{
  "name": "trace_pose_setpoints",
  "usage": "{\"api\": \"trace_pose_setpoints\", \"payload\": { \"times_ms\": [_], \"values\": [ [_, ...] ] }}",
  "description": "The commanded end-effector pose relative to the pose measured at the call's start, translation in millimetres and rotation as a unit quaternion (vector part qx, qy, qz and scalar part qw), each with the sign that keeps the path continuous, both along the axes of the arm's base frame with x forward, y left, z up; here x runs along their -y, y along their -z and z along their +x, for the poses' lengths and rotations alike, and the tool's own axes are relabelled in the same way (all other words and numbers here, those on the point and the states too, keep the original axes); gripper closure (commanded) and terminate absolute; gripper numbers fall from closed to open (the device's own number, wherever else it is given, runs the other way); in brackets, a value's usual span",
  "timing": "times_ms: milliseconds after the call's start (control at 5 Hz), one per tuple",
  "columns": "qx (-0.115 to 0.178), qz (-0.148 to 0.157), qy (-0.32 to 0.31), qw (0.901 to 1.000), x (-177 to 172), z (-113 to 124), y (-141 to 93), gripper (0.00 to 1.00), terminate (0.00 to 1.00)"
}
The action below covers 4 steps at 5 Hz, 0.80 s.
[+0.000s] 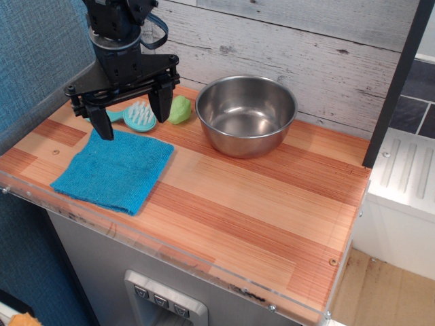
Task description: Move the blue cloth to the other side of the counter
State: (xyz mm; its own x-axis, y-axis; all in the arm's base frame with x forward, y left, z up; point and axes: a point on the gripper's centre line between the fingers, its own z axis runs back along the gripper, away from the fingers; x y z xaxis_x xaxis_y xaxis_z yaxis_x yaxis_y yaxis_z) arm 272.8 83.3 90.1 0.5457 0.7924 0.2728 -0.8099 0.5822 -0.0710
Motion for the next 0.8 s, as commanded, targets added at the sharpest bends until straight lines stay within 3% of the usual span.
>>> {"api": "trace_pose_setpoints", "payload": {
  "times_ms": [0,600],
  "values": [
    [0.000,0.000,0.000,1.0000,0.0,0.0,0.0,0.00,0.00],
    [-0.024,-0.002,-0.036,0.9991,-36.7,-3.0,27.0,0.00,0.00]
  ]
}}
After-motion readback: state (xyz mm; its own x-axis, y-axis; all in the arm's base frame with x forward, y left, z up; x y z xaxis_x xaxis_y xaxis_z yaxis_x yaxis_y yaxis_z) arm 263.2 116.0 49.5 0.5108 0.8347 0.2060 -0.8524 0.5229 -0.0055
